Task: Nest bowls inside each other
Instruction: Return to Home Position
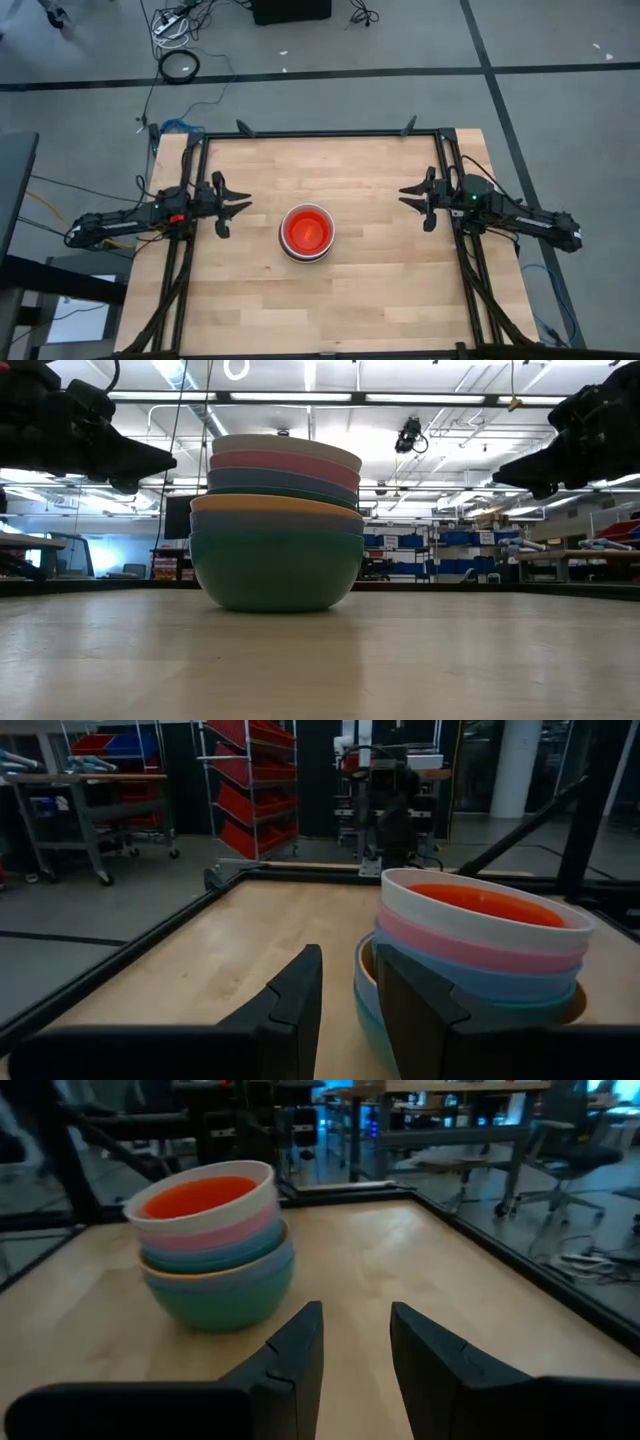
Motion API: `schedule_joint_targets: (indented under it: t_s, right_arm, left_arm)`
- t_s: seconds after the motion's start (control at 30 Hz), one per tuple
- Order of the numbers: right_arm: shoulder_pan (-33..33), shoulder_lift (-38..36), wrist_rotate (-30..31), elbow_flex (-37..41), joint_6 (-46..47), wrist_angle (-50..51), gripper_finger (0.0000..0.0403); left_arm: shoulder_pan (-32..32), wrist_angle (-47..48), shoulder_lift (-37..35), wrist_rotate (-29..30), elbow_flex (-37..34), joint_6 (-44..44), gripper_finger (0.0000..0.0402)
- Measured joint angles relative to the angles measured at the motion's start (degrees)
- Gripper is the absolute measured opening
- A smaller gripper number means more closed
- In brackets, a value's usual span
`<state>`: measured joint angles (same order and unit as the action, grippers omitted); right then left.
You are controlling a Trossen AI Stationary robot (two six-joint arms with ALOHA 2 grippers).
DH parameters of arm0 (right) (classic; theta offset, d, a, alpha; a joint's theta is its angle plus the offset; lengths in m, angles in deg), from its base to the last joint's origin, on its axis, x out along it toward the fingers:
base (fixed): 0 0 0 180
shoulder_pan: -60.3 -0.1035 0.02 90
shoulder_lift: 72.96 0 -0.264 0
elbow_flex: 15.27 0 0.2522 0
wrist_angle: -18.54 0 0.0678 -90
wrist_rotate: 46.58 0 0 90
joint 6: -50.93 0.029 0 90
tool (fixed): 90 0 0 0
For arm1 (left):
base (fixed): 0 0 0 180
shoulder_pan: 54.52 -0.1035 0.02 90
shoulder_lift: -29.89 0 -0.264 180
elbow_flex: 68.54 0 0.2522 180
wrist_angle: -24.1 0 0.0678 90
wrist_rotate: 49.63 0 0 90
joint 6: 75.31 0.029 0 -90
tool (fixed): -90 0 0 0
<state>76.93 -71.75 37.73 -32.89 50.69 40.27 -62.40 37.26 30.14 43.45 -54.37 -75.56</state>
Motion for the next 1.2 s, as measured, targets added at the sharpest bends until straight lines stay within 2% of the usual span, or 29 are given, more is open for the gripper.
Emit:
schedule_joint_targets:
  t_s: [0.13, 0.53, 0.7, 1.03, 1.2]
  right_arm:
    - [-1.22, 0.00, -2.02, 0.00, 0.58, -0.06, 0.0107]
    - [-2.28, 0.00, -1.22, 0.00, -1.00, 0.48, 0.0107]
    - [-2.31, 0.00, -5.50, 0.00, -0.43, 0.03, 0.0107]
    - [-2.28, 0.20, -0.99, -0.02, -2.42, 0.61, 0.0107]
    - [-2.28, 0.17, -4.51, 0.02, 0.84, -0.21, 0.0107]
  left_arm:
    - [0.00, 0.00, 0.00, -0.03, 0.00, -0.02, 0.0106]
    - [0.00, 0.30, 0.26, -0.14, 0.00, 0.68, 0.0106]
    - [0.00, 0.33, 0.27, 0.02, 0.00, 0.01, 0.0106]
    - [0.00, -0.53, 0.28, 0.29, -0.02, -0.02, 0.0106]
    - [0.00, -1.67, 0.28, 0.27, -0.02, -1.85, 0.0106]
